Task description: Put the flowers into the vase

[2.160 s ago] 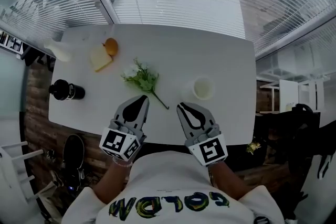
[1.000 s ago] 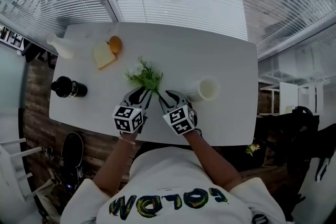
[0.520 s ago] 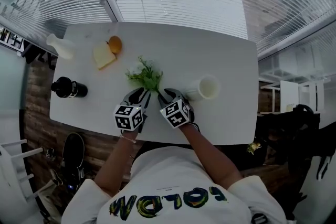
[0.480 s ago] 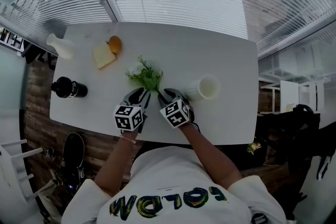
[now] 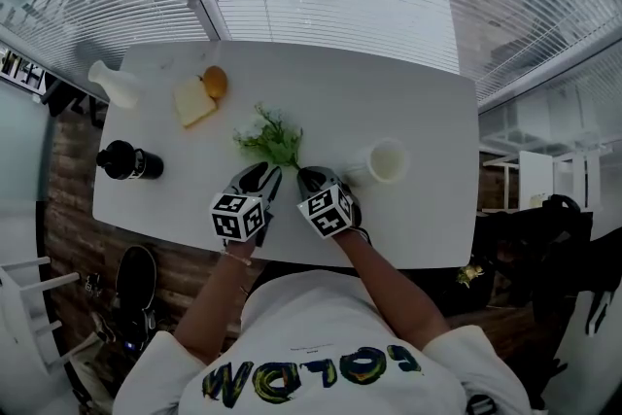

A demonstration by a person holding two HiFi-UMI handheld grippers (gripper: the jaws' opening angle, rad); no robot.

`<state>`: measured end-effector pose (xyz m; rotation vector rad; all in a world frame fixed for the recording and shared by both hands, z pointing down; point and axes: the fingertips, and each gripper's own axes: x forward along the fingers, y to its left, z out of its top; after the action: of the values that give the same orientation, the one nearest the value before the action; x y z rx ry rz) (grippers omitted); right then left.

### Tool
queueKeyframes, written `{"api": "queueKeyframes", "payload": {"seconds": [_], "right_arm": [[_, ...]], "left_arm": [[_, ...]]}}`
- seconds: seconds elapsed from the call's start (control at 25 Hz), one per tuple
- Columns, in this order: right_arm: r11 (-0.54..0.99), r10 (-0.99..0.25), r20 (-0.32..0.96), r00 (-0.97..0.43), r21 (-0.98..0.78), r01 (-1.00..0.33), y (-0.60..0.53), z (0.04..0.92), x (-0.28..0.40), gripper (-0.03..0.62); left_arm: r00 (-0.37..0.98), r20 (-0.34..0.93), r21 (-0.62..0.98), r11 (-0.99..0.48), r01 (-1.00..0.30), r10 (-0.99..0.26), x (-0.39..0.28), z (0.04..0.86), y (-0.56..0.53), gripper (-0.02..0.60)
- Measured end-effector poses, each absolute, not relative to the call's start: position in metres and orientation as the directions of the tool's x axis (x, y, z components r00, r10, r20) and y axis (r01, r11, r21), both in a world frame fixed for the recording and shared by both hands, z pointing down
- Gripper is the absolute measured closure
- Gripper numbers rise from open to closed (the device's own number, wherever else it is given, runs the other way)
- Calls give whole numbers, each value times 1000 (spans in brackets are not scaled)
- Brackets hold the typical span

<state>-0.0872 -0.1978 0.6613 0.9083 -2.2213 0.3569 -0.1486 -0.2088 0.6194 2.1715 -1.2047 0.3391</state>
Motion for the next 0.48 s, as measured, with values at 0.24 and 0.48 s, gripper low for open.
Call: {"api": "queueKeyframes", "payload": {"seconds": [0.24, 0.48], "right_arm": [[691, -542, 652, -529, -11, -722, -198, 644, -84, 563], [679, -582, 606, -542, -5, -735, -203, 624, -80, 563]], "left_arm": [[576, 482, 430, -394, -812, -661, -142, 615, -210, 405], [611, 436, 470, -412, -781, -661, -136, 598, -217, 391]]}}
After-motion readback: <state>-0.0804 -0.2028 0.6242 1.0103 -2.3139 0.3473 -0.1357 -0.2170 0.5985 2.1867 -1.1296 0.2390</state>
